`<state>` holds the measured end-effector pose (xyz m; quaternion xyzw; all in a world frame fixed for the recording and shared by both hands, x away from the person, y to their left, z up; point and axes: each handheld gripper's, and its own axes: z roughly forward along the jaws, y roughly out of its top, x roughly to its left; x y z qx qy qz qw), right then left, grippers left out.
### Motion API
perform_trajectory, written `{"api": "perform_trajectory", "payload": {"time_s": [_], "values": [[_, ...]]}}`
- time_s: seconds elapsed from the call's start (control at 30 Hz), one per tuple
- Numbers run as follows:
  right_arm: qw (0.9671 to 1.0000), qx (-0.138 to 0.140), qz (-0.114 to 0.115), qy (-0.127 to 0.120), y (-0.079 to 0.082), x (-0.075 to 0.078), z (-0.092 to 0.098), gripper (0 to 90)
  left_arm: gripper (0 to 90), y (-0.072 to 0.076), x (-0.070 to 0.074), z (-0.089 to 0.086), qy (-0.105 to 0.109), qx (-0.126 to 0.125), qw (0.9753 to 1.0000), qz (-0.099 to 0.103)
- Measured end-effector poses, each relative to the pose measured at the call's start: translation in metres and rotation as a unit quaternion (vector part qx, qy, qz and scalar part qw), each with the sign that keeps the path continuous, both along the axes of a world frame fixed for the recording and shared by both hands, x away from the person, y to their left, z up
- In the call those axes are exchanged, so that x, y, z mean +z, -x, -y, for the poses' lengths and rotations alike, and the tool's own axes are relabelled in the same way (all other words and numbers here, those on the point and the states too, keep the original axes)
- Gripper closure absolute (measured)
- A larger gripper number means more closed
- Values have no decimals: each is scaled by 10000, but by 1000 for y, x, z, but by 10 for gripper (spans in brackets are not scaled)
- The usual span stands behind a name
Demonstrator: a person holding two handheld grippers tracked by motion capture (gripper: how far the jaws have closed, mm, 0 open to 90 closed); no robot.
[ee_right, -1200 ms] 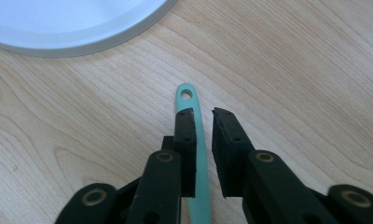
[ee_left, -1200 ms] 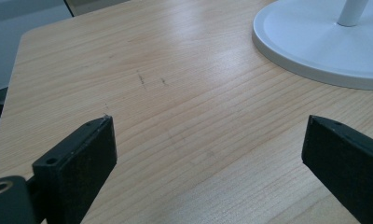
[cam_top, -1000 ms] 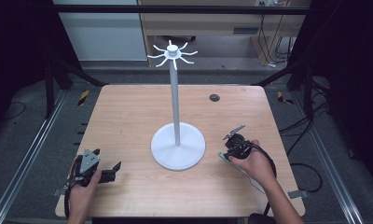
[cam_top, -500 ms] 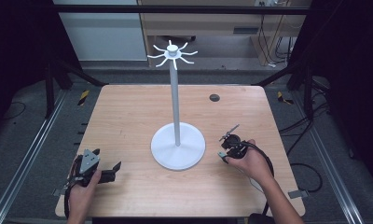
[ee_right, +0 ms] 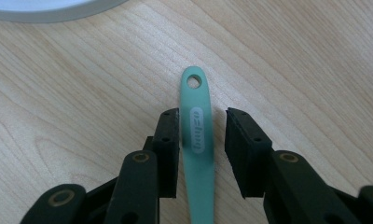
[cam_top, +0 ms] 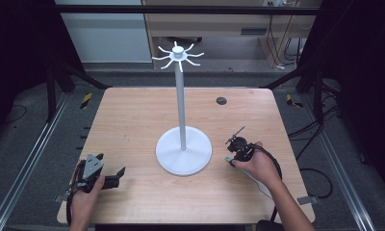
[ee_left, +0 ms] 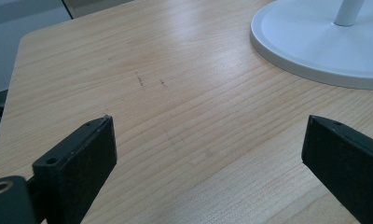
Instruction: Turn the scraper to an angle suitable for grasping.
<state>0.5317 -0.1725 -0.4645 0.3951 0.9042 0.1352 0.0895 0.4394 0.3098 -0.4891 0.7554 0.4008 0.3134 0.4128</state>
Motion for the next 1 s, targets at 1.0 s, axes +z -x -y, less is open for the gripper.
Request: {"api": "perform_trajectory", "payload": {"time_s": [1.0], "values": [[9997,4,65,-243,0,8,2,744,29,1,0,1,-57,-48,10000,-4]]}}
